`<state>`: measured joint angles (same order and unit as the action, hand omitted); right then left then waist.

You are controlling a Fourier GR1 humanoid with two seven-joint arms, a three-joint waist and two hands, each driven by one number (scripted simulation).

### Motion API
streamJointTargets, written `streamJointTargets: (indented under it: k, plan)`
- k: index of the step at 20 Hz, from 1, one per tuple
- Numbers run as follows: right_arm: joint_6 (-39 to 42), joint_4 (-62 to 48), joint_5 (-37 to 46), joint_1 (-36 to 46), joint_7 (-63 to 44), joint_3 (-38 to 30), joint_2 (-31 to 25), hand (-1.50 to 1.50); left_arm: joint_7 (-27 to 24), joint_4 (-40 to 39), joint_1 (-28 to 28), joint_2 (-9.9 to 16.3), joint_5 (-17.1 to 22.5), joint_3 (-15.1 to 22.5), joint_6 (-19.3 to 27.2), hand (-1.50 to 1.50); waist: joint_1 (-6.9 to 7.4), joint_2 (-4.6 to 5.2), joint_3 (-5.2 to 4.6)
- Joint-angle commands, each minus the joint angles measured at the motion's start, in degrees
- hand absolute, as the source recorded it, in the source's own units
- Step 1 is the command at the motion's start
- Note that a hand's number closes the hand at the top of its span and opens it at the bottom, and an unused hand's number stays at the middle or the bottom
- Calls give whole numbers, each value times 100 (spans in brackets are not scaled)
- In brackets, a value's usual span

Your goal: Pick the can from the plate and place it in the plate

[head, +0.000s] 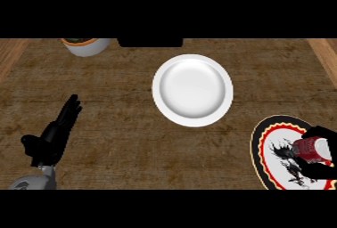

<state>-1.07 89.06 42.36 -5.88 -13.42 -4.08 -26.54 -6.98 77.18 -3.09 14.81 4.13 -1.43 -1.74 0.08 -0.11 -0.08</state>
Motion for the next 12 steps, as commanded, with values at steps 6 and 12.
streamJointTargets:
  k: [6,12]
  plan:
    - [351,1812,-300,-281,261,-278,-170,150,126,-301,-356,-63,-94,-121,26,0,-63,3,5]
    - [7,2765,18,-42,10,-293,106,150,-51,-50,-26,-123,-203,-90,71,0,-20,5,5]
